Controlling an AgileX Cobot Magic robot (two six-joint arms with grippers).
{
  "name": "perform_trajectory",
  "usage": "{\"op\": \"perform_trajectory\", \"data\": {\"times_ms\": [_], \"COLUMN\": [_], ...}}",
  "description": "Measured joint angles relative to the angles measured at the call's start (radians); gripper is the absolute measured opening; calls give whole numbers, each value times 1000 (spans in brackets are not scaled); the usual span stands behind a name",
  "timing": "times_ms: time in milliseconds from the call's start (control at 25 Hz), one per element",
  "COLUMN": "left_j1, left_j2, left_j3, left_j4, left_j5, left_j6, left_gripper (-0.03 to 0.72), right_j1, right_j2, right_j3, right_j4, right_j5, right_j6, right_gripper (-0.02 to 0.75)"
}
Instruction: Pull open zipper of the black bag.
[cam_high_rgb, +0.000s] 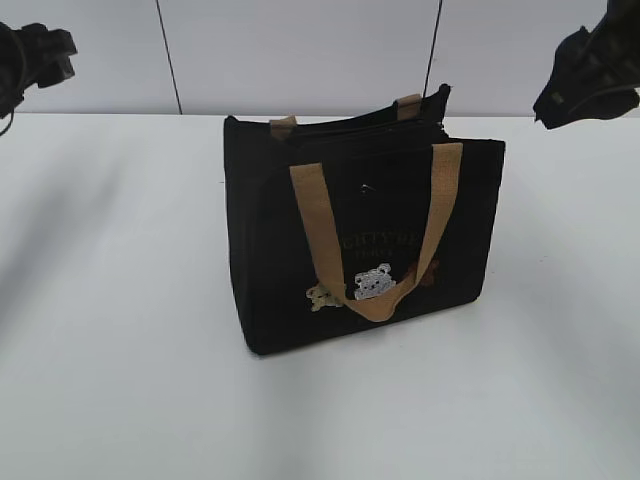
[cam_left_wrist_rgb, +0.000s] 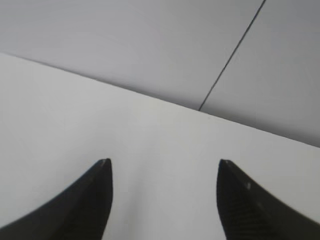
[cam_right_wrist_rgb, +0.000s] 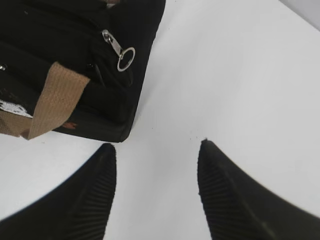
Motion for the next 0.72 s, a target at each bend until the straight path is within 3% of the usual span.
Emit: {"op": "perform_trajectory", "data": {"times_ms": [160,440,600,720], "left_j1": [-3,-2,-3,-3], "left_j2": [0,-13,-42,-61], "left_j3": [56,77,77,77], "left_j4": [32,-62,-75,-126], "left_j5": [6,228,309,467], "left_j6": [0,40,240,325], "left_gripper": [494,508,492,489], "right_j1": [0,0,0,0], "right_j2": [-16,-20,-20,-20], "right_j3": [0,0,0,0], "right_j4": [1,4,4,4], "right_j5": [60,119,140,177], "right_j6": [30,69,76,79], "right_gripper": [400,400,400,400]}}
